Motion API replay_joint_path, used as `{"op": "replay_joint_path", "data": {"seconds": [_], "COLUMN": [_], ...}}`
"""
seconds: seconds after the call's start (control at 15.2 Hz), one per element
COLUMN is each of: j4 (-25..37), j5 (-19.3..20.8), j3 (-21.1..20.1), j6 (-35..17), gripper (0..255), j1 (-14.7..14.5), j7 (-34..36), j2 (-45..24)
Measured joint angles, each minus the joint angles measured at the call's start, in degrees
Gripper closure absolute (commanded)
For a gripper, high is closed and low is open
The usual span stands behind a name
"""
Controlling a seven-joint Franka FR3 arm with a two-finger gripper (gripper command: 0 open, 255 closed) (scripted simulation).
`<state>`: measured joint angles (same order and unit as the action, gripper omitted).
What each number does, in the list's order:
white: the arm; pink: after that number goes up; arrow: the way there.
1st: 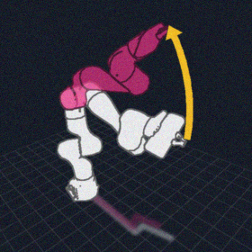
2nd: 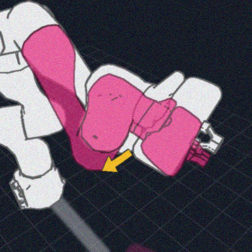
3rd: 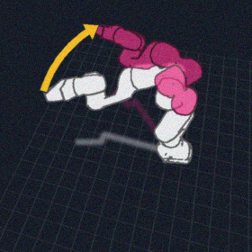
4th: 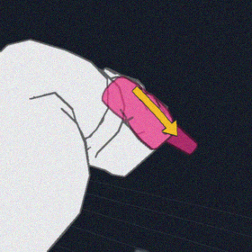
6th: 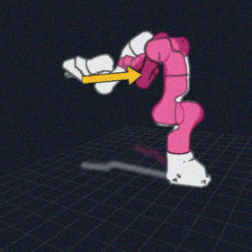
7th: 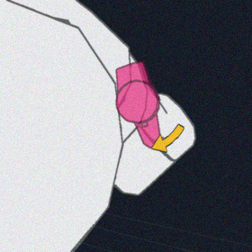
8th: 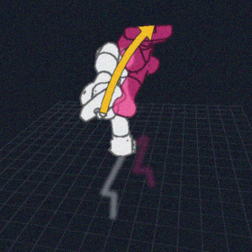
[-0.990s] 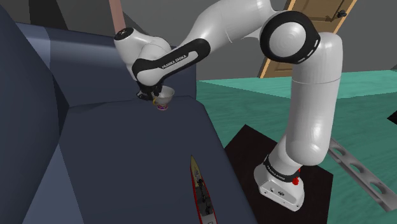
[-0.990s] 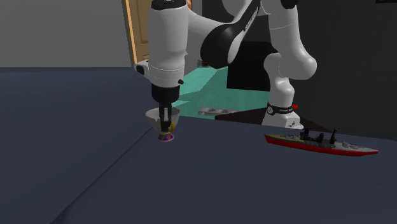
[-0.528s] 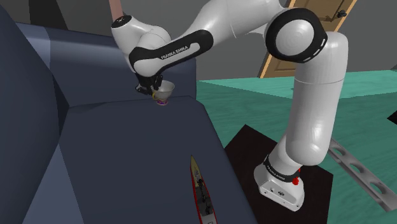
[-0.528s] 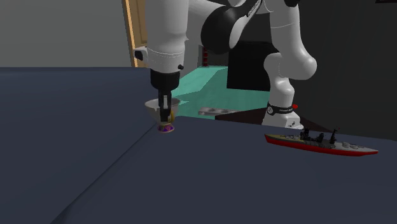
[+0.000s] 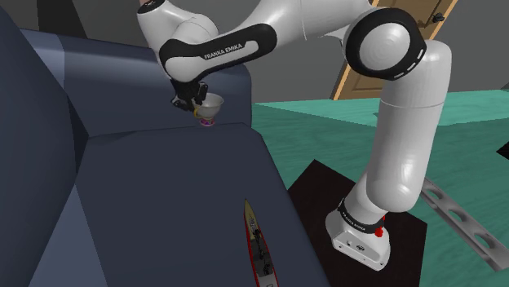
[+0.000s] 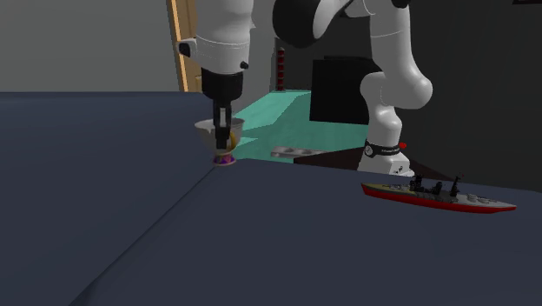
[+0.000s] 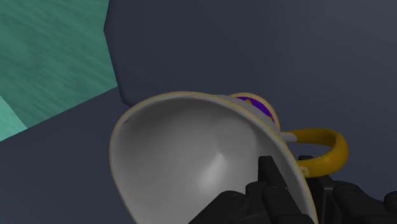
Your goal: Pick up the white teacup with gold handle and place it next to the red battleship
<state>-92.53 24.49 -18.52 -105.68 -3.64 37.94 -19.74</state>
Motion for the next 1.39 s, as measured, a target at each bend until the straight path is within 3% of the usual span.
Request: {"op": "replay_joint_path", "data": {"seconds": [0.99,1.39], "j4": [9.01,0.34], "j5": [-1.25,-3.42], "j3": [-0.47,-2.60], "j6": [9.90,9.16], "gripper": [255,255], "j1": [-0.65,-2.35], "j7": [-3.22,1.22], "j2": [1.48,8.34]}}
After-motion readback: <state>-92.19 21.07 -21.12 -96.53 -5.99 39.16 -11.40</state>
